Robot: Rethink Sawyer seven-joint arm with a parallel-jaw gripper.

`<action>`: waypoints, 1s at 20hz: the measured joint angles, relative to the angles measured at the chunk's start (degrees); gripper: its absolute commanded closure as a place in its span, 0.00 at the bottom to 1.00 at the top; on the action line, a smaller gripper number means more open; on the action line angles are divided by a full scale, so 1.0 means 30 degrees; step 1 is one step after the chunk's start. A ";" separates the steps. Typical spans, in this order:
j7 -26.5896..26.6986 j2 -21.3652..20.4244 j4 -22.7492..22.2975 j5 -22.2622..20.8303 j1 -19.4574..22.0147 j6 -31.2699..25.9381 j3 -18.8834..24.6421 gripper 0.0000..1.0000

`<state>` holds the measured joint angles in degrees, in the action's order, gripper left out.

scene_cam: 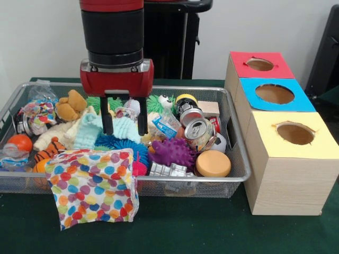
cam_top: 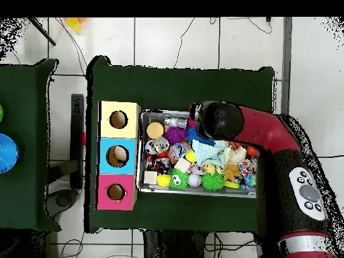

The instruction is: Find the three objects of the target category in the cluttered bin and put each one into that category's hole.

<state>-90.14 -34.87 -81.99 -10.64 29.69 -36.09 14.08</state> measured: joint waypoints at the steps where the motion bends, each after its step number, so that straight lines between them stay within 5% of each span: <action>1: 0.0000 0.0128 0.0014 -0.0012 -0.0002 0.0000 0.0003 0.00; 20: 0.0000 0.2090 0.0788 -0.0117 0.0652 0.0000 0.0281 0.00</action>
<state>-90.14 -28.59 -79.63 -11.00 31.65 -36.09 14.92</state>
